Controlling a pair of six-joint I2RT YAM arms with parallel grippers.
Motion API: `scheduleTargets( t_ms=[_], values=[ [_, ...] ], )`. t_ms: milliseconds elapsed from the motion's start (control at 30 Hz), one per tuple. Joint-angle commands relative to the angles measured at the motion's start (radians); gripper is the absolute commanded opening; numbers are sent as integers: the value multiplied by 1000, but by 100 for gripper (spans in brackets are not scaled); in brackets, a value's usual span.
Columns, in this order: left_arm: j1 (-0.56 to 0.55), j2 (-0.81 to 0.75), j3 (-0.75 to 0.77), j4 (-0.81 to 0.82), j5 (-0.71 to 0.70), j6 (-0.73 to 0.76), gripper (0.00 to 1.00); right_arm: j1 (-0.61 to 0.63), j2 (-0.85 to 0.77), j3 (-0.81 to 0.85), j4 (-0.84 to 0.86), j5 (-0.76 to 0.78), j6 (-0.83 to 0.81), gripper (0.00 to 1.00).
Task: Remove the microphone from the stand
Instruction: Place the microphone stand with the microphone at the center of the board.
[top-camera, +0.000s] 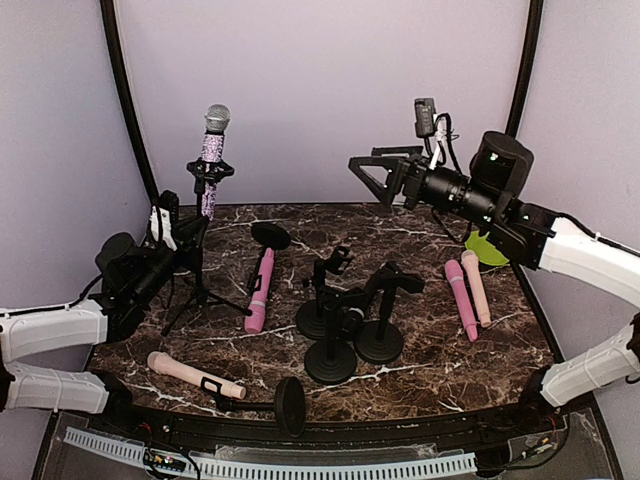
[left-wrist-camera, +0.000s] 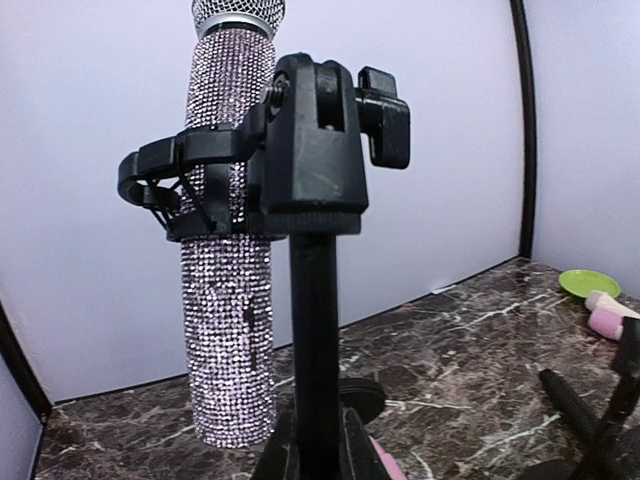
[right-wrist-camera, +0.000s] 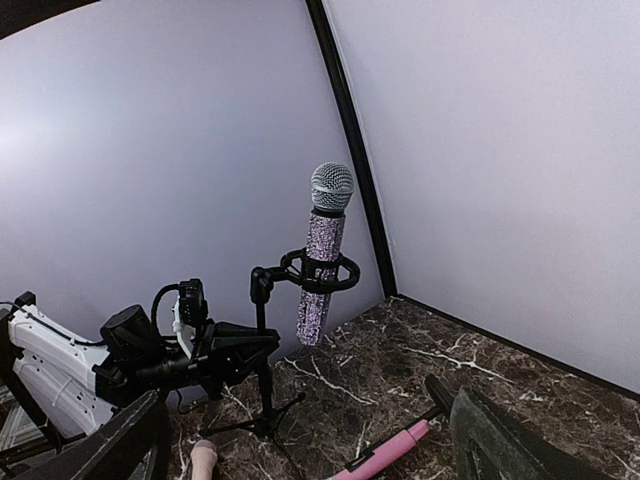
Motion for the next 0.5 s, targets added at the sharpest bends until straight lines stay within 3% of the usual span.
scheduleTargets(
  t_ms=[0,467],
  values=[
    [26,62,-14,496,-167,157,0,6,-68,-53,-17,82,-33,98],
    [158,400,-2,826,-98,63,0,6,-82,-72,-113,167,-43,99]
  ],
)
